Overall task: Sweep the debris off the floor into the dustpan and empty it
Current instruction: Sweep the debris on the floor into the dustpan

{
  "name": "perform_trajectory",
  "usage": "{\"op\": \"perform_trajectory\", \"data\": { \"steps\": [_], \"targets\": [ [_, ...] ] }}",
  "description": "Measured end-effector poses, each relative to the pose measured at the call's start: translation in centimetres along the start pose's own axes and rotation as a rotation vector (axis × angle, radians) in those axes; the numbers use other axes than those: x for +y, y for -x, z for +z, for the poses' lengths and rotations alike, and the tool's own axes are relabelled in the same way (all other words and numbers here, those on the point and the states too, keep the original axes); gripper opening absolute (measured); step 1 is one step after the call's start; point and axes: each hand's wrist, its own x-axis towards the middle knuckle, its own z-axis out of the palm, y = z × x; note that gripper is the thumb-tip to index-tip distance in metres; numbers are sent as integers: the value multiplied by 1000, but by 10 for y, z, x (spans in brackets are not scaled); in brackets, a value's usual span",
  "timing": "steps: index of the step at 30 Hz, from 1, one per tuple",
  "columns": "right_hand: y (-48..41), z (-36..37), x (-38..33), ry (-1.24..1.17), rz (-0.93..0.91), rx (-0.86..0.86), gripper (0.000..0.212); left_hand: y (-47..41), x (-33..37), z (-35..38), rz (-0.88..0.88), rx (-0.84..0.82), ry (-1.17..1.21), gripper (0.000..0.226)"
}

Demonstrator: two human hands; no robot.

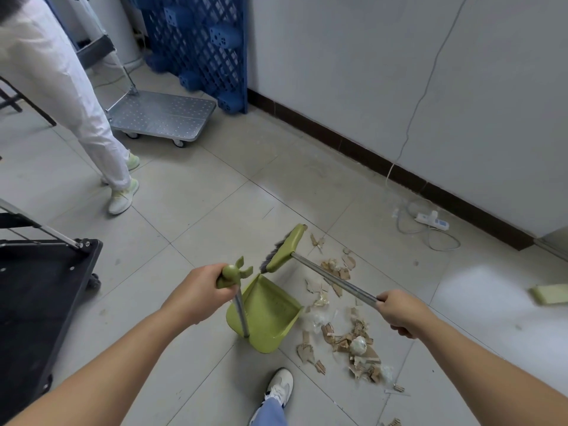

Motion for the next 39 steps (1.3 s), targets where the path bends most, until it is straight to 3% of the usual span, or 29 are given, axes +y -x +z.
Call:
{"op": "perform_trajectory", "data": {
  "steps": [21, 39],
  "targets": [
    [-99, -5, -129, 138, -143, 45, 31, -97, -6, -60, -63, 49, 20, 6],
    [-188, -27, -208, 161, -68, 30, 26, -167, -6, -78, -75, 113, 49, 3]
  ]
}}
